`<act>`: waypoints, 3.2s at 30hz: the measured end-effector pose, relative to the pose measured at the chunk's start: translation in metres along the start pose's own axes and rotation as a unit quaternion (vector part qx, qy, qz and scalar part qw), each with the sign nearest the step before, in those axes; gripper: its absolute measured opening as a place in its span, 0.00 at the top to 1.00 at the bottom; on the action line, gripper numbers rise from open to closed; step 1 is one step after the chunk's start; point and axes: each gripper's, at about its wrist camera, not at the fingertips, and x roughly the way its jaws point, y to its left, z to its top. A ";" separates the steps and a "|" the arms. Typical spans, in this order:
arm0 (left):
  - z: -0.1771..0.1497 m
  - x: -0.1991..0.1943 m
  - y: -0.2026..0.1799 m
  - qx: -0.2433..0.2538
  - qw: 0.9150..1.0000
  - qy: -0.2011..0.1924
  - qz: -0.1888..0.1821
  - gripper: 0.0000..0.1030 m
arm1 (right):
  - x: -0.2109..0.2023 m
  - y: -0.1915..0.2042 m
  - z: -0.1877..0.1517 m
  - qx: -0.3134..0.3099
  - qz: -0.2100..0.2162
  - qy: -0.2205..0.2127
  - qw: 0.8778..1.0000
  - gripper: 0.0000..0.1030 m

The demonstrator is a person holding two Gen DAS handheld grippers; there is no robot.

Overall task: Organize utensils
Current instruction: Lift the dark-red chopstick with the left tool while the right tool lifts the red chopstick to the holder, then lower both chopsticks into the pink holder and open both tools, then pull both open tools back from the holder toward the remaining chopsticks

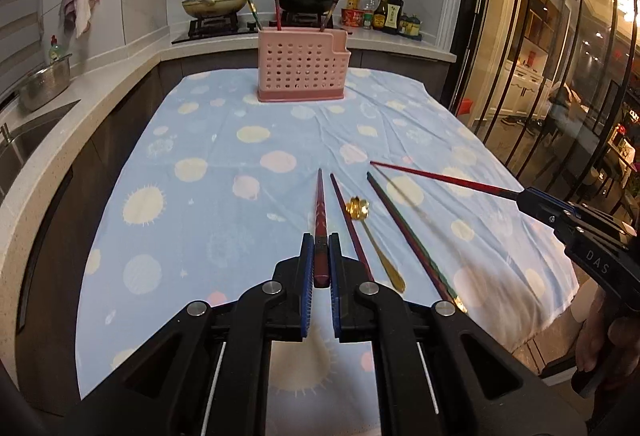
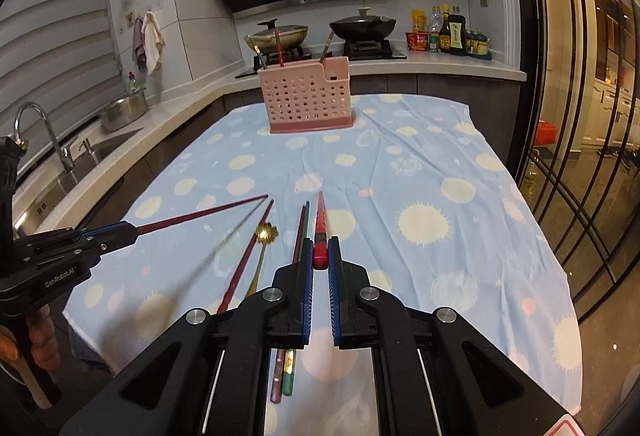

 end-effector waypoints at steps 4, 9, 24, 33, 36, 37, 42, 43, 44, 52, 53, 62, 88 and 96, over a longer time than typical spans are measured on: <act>0.025 -0.004 0.003 0.001 1.000 -0.028 0.000 0.93 | 0.001 0.001 0.026 -0.004 0.002 -0.024 1.000 0.94; 0.056 -0.007 0.008 -0.001 0.998 -0.061 0.002 0.93 | 0.006 0.003 0.055 -0.007 0.009 -0.050 0.999 0.94; 0.130 0.018 0.026 -0.002 0.994 -0.107 0.009 0.93 | 0.041 0.014 0.121 -0.019 0.013 -0.083 0.996 0.94; 0.179 0.033 0.036 -0.007 0.991 -0.133 0.007 0.93 | 0.068 0.015 0.182 -0.017 0.027 -0.103 0.994 0.94; 0.200 0.039 0.039 -0.006 0.990 -0.141 0.009 0.93 | 0.078 0.017 0.205 -0.021 0.023 -0.111 0.993 0.94; 0.207 0.041 0.040 -0.006 0.989 -0.144 0.009 0.93 | 0.082 0.016 0.214 -0.022 0.023 -0.113 0.993 0.94; 0.252 0.051 0.048 -0.006 0.988 -0.157 0.011 0.93 | 0.099 0.012 0.258 -0.024 0.012 -0.129 0.991 0.94; 0.263 0.054 0.048 -0.004 0.987 -0.160 0.016 0.93 | 0.103 0.010 0.268 -0.023 0.011 -0.133 0.991 0.94; 0.272 0.056 0.049 -0.003 0.987 -0.163 0.018 0.93 | 0.106 0.009 0.277 -0.021 0.012 -0.135 0.990 0.94; 0.348 0.077 0.051 0.000 0.984 -0.176 0.034 0.93 | 0.137 0.002 0.352 -0.015 -0.003 -0.156 0.988 0.94; 0.357 0.080 0.051 0.001 0.983 -0.177 0.035 0.93 | 0.141 0.002 0.359 -0.016 -0.006 -0.158 0.987 0.94; 0.398 0.117 0.045 0.013 0.982 -0.178 0.057 0.93 | 0.184 -0.004 0.394 -0.017 -0.024 -0.154 0.988 0.94; 0.345 0.196 0.076 -0.014 0.989 -0.108 0.098 0.36 | 0.266 -0.020 0.334 -0.012 -0.037 -0.079 0.996 0.61; 0.327 0.175 0.081 -0.020 0.989 -0.107 0.096 0.36 | 0.231 -0.016 0.322 -0.018 -0.032 -0.086 0.996 0.61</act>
